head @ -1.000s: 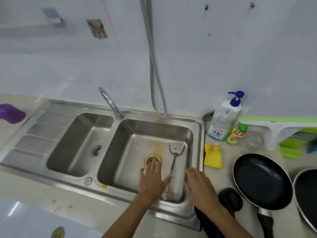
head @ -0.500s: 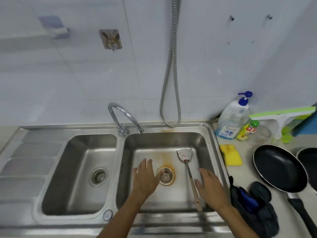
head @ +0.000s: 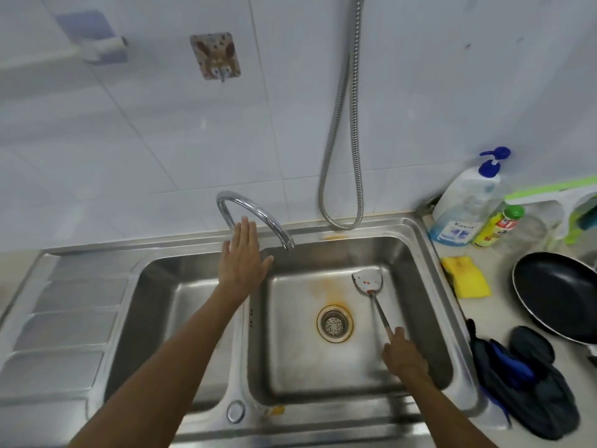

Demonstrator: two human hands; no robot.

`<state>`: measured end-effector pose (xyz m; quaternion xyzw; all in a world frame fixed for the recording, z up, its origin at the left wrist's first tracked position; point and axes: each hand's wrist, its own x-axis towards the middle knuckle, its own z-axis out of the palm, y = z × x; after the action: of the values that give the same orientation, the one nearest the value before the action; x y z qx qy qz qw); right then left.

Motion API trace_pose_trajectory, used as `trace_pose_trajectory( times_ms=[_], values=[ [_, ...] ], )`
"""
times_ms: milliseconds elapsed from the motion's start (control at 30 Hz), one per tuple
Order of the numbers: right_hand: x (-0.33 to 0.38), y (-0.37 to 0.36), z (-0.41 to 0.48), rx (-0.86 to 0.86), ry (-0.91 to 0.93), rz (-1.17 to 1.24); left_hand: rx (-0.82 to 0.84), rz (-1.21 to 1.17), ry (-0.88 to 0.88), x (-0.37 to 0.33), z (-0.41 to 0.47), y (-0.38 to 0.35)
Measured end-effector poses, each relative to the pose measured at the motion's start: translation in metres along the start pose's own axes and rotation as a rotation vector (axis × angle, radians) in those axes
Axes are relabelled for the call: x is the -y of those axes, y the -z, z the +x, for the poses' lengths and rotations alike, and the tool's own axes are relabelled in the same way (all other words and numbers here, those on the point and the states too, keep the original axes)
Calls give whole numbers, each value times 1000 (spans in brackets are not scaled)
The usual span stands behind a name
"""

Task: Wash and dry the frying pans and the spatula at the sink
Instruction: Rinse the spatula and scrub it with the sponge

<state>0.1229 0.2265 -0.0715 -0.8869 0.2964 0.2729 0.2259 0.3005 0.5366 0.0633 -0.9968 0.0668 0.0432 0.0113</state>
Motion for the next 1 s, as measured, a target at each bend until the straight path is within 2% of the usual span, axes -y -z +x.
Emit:
trace_pose_trajectory(
  times_ms=[200, 433, 600, 1000],
  values=[
    [4, 3, -16, -114, 193, -89, 30, 21, -4, 1, 6, -15],
    [27, 4, -76, -86, 372, -229, 43, -3, 4, 1, 3, -15],
    [41, 0, -95, -105, 482, -194, 45, -18, 16, 0, -6, -16],
    [54, 1, -110, -119, 548, -103, 23, -30, 28, 2, -15, -24]
  ],
)
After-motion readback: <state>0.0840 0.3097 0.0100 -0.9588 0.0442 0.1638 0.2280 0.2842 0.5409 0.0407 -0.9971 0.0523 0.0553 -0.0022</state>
